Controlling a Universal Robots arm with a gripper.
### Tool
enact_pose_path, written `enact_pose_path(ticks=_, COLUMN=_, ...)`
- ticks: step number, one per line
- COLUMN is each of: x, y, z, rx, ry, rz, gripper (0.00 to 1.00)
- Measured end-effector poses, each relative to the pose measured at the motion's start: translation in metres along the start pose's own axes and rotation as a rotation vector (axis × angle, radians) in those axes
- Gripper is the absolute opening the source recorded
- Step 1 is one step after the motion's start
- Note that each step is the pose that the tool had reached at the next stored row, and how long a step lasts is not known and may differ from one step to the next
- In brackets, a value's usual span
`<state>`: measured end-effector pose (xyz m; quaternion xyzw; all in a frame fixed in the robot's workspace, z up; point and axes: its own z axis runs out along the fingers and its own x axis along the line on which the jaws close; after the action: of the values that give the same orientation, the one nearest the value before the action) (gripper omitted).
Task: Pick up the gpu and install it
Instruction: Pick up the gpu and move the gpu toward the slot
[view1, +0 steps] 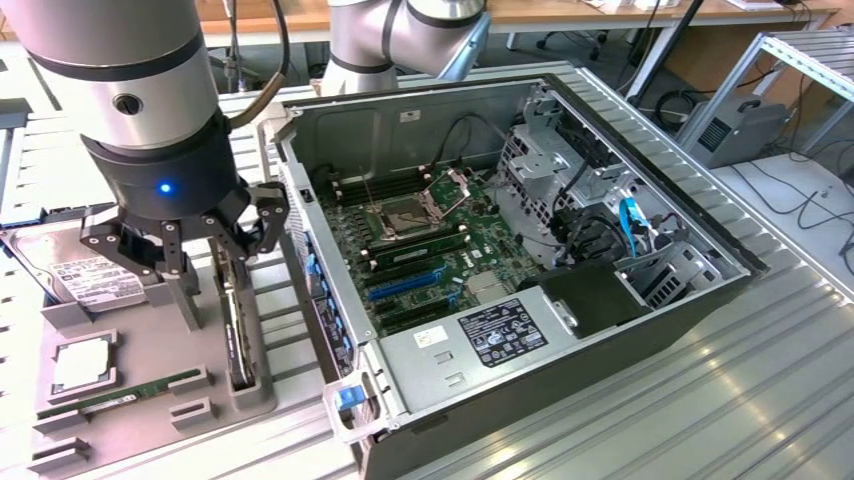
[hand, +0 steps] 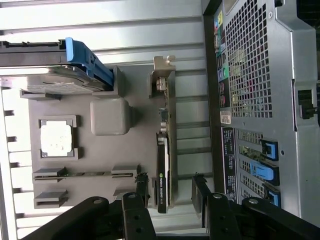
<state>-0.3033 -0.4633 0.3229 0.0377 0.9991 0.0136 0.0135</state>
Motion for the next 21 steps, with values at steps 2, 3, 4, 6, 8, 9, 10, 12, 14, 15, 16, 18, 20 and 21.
enact_pose_path(ticks=2, x=0.000, y=0.0007, z=0.0001, rx=0.0000, ry=0.0001, rz=0.000, gripper=0.48)
enact_pose_path(ticks=3, x=0.000, y=0.0011, z=0.0002, rx=0.0000, ry=0.0000, rz=0.000, gripper=0.48)
enact_pose_path(ticks=4, x=0.000, y=0.0018, z=0.0003, rx=0.0000, ry=0.0000, rz=0.000, gripper=0.48)
enact_pose_path(ticks=6, x=0.000, y=0.0038, z=0.0006, rx=0.0003, ry=0.0001, rz=0.000, gripper=0.48)
enact_pose_path(ticks=8, x=0.001, y=0.0078, z=0.0011, rx=0.0008, ry=0.0001, rz=0.000, gripper=0.48)
enact_pose_path(ticks=9, x=0.001, y=0.0103, z=0.0015, rx=0.0009, ry=-0.0001, rz=0.000, gripper=0.48)
enact_pose_path(ticks=10, x=0.001, y=0.0119, z=0.0017, rx=0.0011, ry=-0.0001, rz=0.000, gripper=0.48)
enact_pose_path(ticks=12, x=0.001, y=0.0159, z=0.0025, rx=0.0018, ry=-0.0002, rz=0.000, gripper=0.48)
enact_pose_path(ticks=14, x=0.001, y=0.0184, z=0.0038, rx=0.0026, ry=-0.0001, rz=0.000, gripper=0.48)
enact_pose_path(ticks=15, x=0.001, y=0.0191, z=0.0048, rx=0.0028, ry=-0.0002, rz=0.000, gripper=0.48)
enact_pose_path(ticks=16, x=0.001, y=0.0197, z=0.0059, rx=0.0035, ry=-0.0003, rz=0.000, gripper=0.48)
enact_pose_path(ticks=18, x=0.001, y=0.0201, z=0.0085, rx=0.0049, ry=-0.0001, rz=-0.002, gripper=0.48)
enact_pose_path(ticks=20, x=0.001, y=0.0203, z=0.0108, rx=0.0057, ry=0.0000, rz=-0.003, gripper=0.48)
enact_pose_path(ticks=21, x=0.001, y=0.0204, z=0.0123, rx=0.0063, ry=0.0001, rz=-0.004, gripper=0.48)
